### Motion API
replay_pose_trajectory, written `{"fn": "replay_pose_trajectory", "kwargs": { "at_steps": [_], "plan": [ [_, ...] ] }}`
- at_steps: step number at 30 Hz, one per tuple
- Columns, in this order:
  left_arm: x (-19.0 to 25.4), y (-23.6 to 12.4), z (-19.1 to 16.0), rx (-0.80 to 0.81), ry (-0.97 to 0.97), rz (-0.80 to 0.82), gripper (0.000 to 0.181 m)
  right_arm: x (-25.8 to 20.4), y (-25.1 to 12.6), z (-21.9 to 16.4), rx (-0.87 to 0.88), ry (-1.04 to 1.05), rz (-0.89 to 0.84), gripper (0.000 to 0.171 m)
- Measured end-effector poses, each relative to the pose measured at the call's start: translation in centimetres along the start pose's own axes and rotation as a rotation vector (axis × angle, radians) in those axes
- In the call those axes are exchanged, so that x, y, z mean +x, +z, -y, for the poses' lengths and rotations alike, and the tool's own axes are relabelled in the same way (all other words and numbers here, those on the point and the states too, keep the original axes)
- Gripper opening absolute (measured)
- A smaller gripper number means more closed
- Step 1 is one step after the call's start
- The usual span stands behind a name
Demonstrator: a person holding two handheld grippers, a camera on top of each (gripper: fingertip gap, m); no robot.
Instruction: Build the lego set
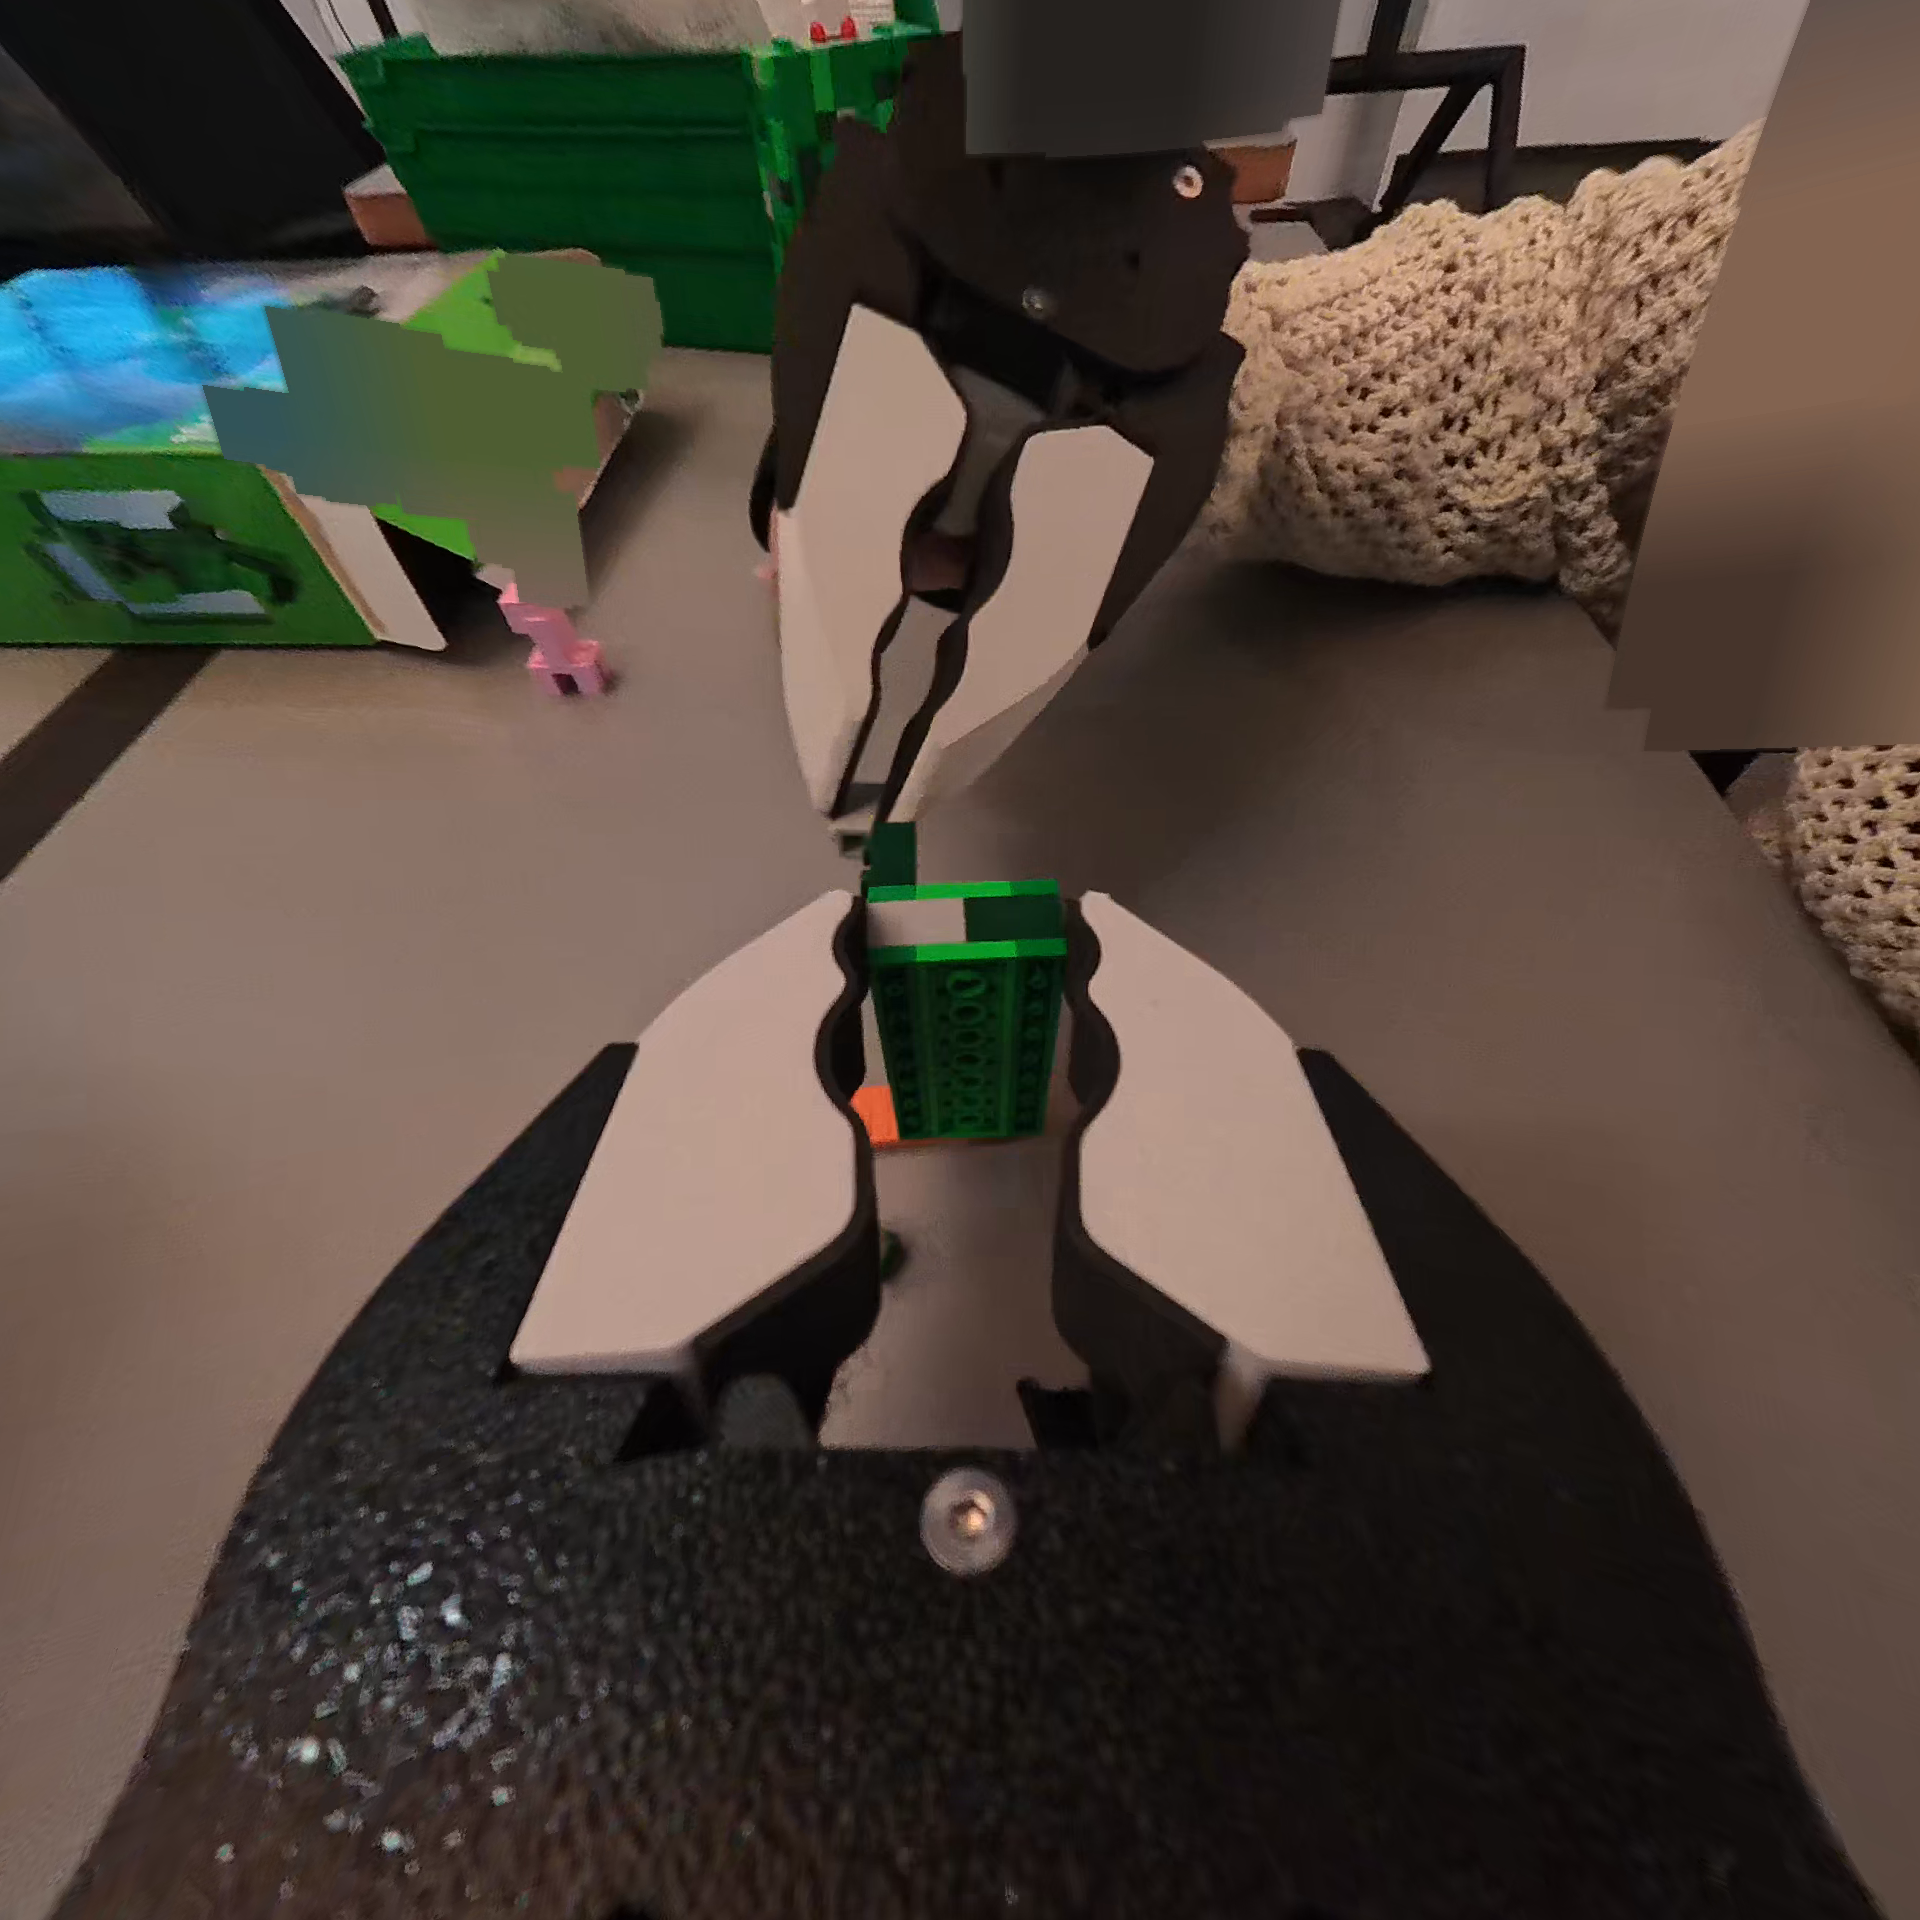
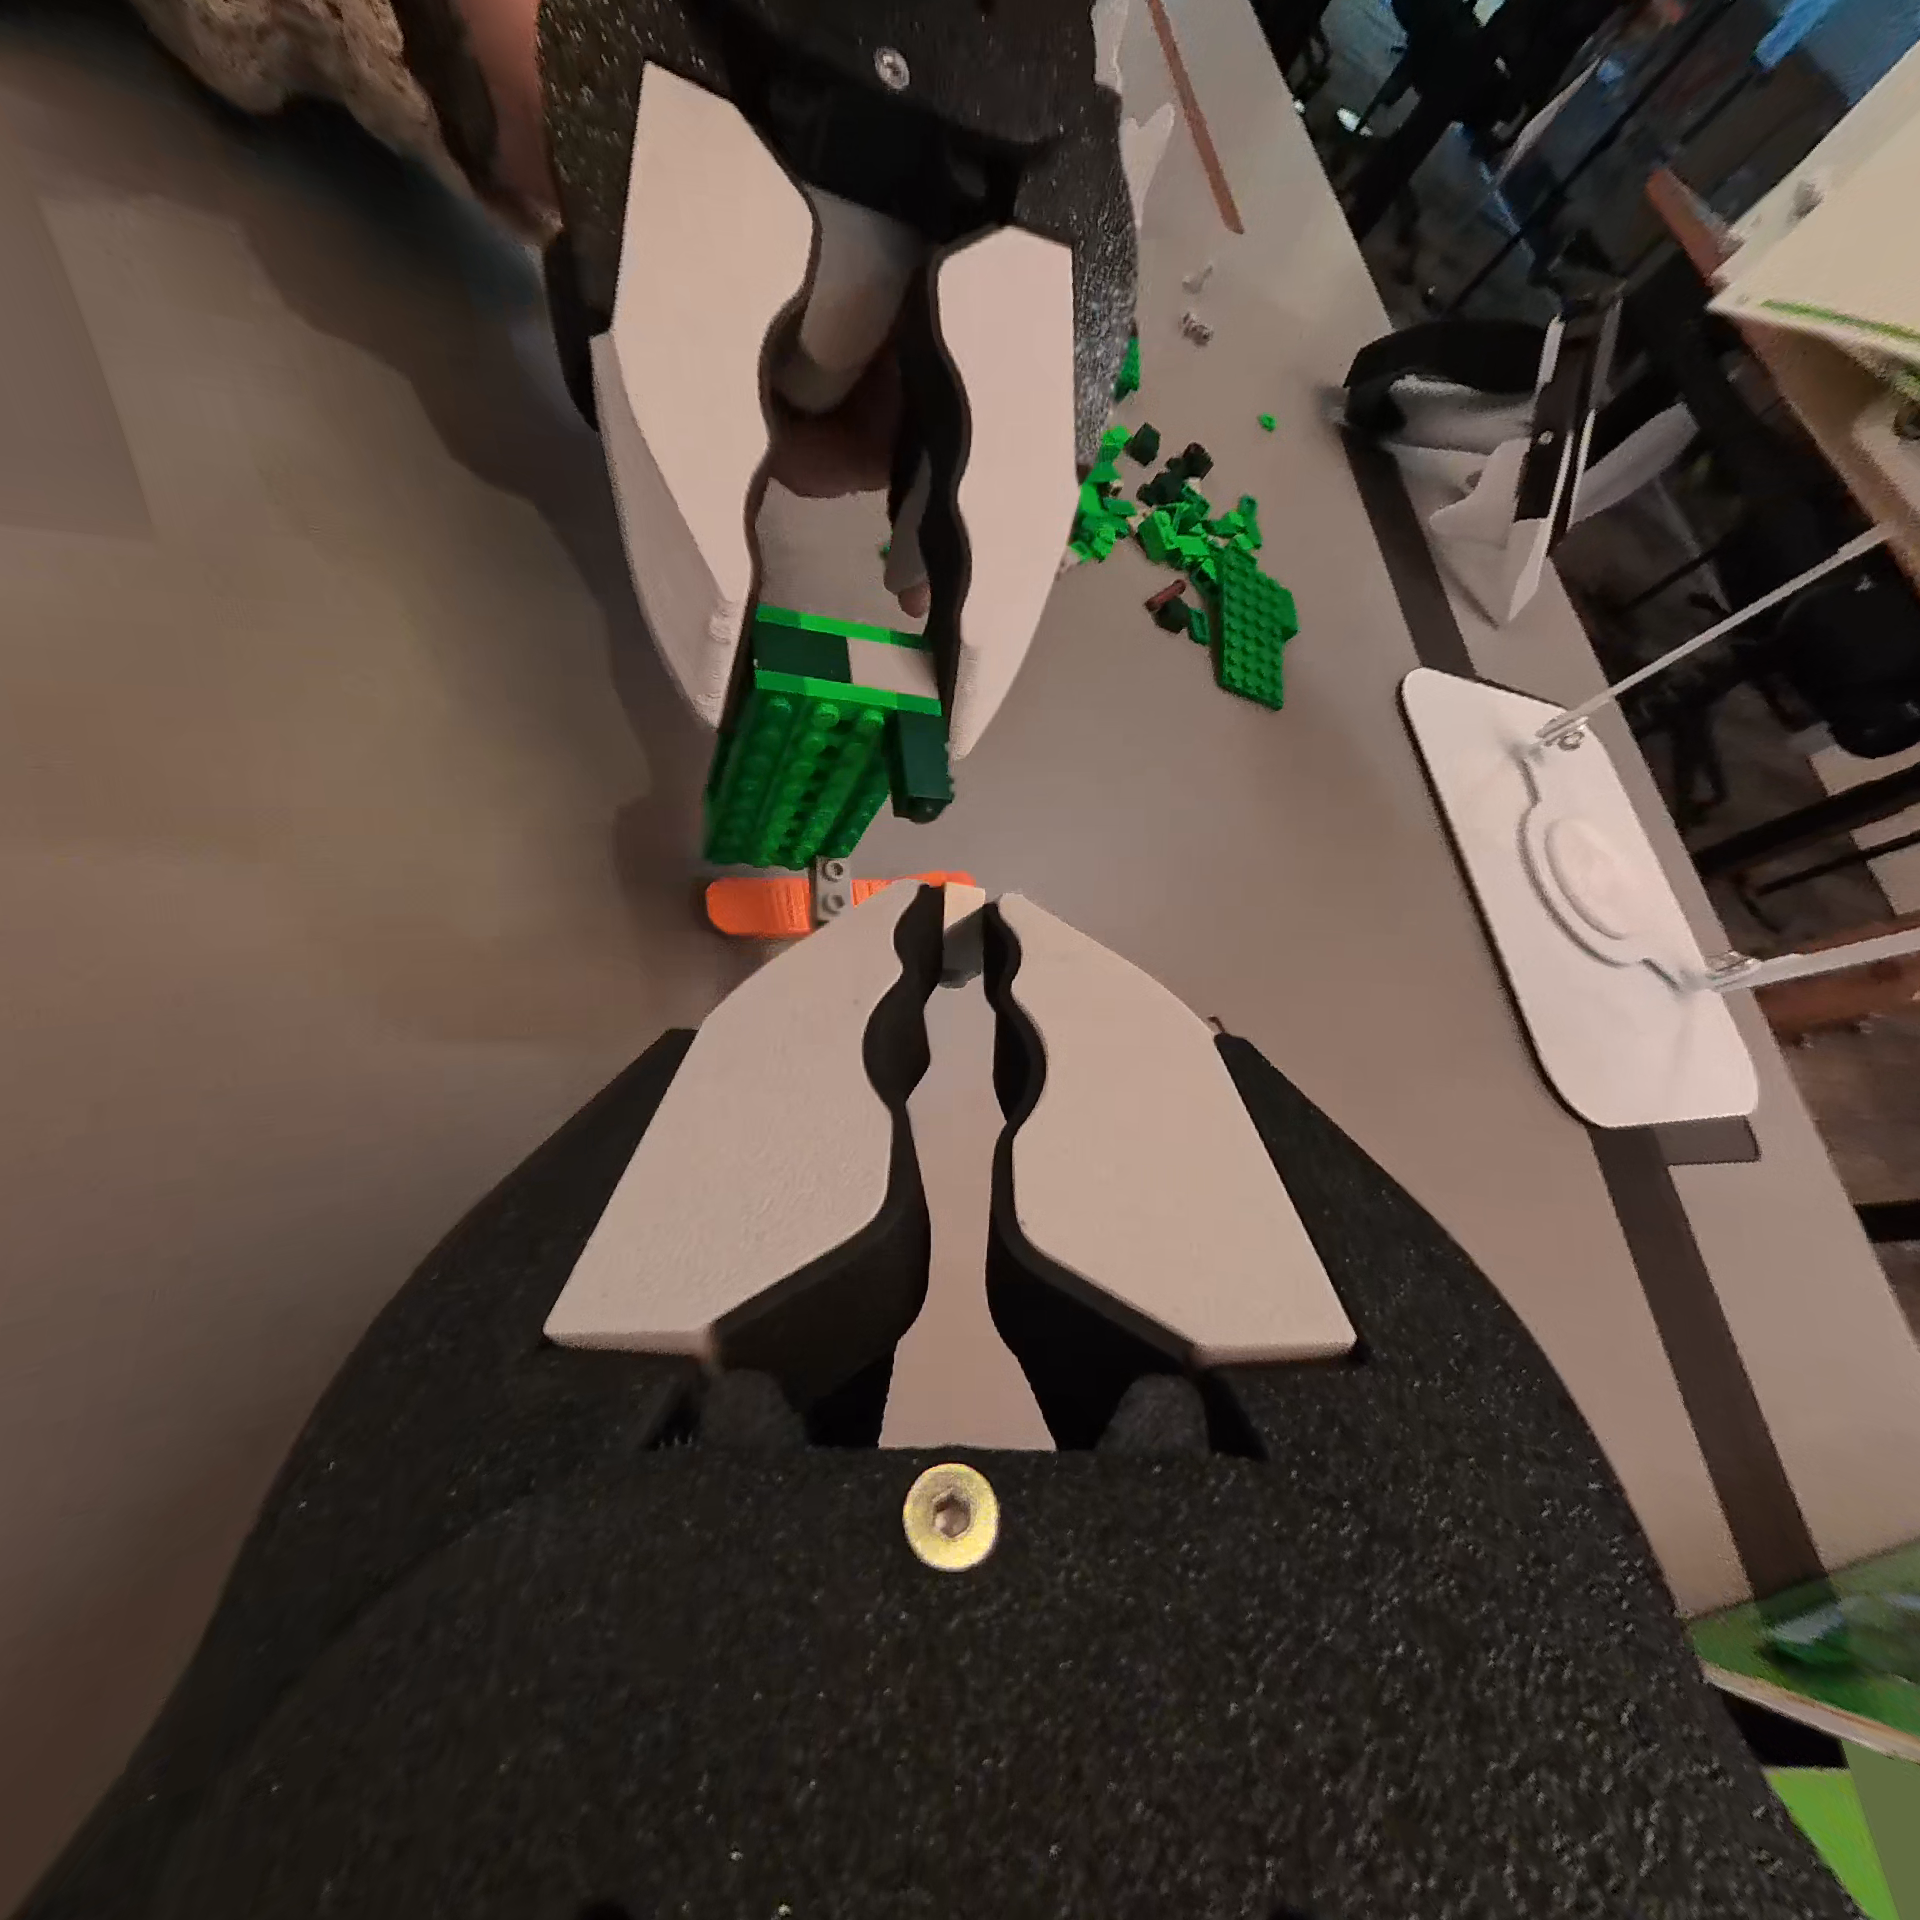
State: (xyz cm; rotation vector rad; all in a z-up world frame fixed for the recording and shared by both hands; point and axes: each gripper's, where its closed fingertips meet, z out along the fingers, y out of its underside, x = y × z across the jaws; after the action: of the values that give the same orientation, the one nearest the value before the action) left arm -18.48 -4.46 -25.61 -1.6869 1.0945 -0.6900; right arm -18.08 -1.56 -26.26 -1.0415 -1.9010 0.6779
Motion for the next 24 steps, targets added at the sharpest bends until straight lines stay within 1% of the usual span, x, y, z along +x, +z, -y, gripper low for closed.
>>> {"fn": "replay_pose_trajectory", "kwargs": {
  "at_steps": [6, 12, 23, 24],
  "plan": [
    [-0.1, 0.3, -1.0, 0.002, -0.053, -0.038, 0.036, -0.6, 0.1, -0.3, 0.012, 0.037, 0.06, 0.007],
    [0.2, 0.7, -1.6, -0.018, -0.003, -0.046, 0.036, -1.4, 0.3, -0.3, 0.019, 0.075, 0.126, 0.007],
    [0.8, 0.8, -1.5, -0.016, -0.023, -0.078, 0.036, -1.8, 0.5, -0.3, 0.022, 0.083, 0.147, 0.007],
    [0.8, 0.8, -1.5, -0.014, -0.025, -0.079, 0.039, -1.8, 0.5, -0.3, 0.023, 0.083, 0.151, 0.007]
  ]
}}
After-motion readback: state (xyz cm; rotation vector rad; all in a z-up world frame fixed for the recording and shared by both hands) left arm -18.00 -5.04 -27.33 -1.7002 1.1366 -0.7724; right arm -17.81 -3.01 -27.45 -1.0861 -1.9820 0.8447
